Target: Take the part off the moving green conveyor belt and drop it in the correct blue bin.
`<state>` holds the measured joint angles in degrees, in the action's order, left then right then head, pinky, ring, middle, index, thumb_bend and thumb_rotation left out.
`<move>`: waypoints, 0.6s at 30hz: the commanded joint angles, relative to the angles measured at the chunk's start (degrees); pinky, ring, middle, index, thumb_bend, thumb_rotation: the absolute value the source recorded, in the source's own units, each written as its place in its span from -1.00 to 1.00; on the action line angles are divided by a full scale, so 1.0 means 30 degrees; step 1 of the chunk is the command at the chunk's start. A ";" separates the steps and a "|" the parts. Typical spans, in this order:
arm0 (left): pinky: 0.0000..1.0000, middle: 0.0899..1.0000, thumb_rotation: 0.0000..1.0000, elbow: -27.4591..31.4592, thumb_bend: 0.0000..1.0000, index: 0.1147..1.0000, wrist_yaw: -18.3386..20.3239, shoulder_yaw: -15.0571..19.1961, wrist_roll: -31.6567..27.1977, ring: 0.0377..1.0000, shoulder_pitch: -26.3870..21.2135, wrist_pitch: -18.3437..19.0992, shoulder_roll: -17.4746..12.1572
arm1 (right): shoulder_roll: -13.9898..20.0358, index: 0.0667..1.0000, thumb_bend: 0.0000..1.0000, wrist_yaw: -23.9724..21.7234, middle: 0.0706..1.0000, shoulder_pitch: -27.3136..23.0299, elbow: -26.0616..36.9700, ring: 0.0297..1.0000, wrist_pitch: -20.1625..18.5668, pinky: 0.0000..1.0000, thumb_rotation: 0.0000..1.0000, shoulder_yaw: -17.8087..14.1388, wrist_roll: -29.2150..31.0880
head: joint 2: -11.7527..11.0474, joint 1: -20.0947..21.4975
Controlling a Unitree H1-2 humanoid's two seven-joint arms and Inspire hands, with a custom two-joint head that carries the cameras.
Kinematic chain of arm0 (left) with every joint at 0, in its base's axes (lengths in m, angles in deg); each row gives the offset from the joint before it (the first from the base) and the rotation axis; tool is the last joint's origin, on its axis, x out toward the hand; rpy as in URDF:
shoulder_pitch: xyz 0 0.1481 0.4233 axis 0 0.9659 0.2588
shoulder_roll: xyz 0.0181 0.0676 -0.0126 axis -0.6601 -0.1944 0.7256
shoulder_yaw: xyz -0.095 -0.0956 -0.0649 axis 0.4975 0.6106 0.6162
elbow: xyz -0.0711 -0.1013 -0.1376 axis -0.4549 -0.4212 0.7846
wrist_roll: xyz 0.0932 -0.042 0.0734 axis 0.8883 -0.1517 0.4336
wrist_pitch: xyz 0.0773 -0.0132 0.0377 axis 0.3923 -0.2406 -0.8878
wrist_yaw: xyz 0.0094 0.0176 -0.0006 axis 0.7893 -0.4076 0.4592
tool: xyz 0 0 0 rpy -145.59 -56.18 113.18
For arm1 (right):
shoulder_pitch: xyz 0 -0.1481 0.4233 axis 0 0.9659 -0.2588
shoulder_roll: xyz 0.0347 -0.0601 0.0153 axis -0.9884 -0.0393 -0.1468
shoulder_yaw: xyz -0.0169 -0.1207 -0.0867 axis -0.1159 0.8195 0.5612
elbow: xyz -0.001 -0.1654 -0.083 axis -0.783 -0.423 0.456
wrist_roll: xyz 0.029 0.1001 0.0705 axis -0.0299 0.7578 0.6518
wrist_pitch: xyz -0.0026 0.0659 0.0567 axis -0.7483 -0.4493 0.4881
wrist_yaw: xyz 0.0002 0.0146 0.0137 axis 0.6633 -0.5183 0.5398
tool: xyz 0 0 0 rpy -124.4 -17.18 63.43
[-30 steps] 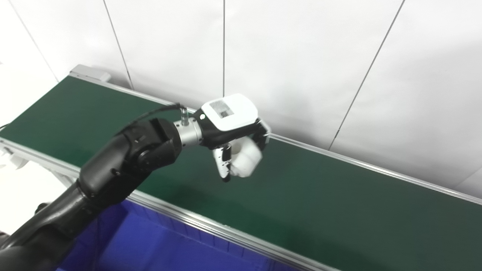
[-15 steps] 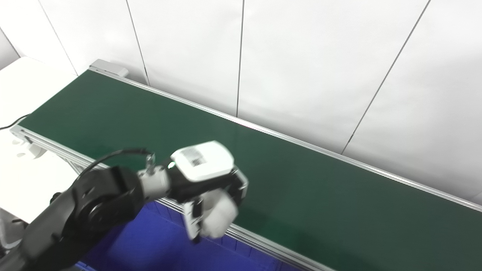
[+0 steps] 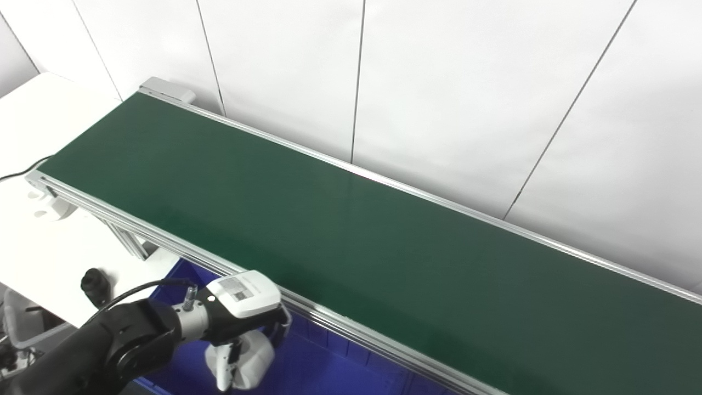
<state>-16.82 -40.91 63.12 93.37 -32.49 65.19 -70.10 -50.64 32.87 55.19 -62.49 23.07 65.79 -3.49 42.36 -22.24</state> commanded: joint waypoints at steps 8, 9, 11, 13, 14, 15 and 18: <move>0.54 0.65 -0.20 0.1786 0.92 0.51 0.2926 -0.0332 0.4242 0.60 -0.0633 0.1631 0.0075 | -0.0215 1.00 0.61 -0.0279 1.00 0.0027 0.0543 1.00 -0.0286 1.00 1.00 0.0057 0.0201 | 0.0031 -0.0132; 0.68 0.75 0.02 0.1919 0.97 0.58 0.3231 -0.0325 0.4550 0.68 -0.0645 0.1715 0.0126 | -0.0217 1.00 0.61 -0.0287 1.00 -0.0003 0.0534 1.00 -0.0287 1.00 1.00 0.0048 0.0223 | 0.0031 -0.0132; 0.80 0.81 0.19 0.2049 1.00 0.63 0.3589 -0.0288 0.4995 0.75 -0.0667 0.1813 0.0255 | -0.0208 1.00 0.63 -0.0320 1.00 -0.0080 0.0519 1.00 -0.0350 1.00 1.00 0.0038 0.0238 | -0.0038 -0.0085; 0.92 0.86 0.30 0.2328 1.00 0.69 0.4221 -0.0268 0.5611 0.81 -0.0677 0.1921 0.0345 | -0.0214 1.00 0.63 -0.0313 1.00 -0.0119 0.0470 1.00 -0.0252 1.00 1.00 0.0031 0.0157 | -0.0063 -0.0035; 0.92 0.86 0.30 0.2486 1.00 0.69 0.4532 -0.0227 0.5706 0.81 -0.0700 0.1959 0.0373 | -0.0231 1.00 0.63 -0.0294 1.00 -0.0120 0.0455 1.00 -0.0207 1.00 1.00 0.0026 0.0141 | -0.0028 -0.0014; 0.96 0.87 0.33 0.2593 1.00 0.71 0.4751 -0.0186 0.5753 0.83 -0.0718 0.1975 0.0402 | -0.0243 1.00 0.61 -0.0281 1.00 -0.0119 0.0447 1.00 -0.0183 1.00 1.00 0.0023 0.0135 | -0.0028 -0.0014; 0.95 0.86 0.38 0.3378 1.00 0.71 0.5599 -0.0028 0.5508 0.82 -0.0735 0.1987 0.0467 | -0.0244 1.00 0.61 -0.0269 1.00 -0.0104 0.0493 1.00 -0.0209 1.00 1.00 0.0007 0.0131 | 0.0023 -0.0111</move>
<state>-9.68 -24.77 61.93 109.59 -33.91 70.46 -68.25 -51.02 32.65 54.22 -62.49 22.14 65.71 -3.35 42.28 -22.24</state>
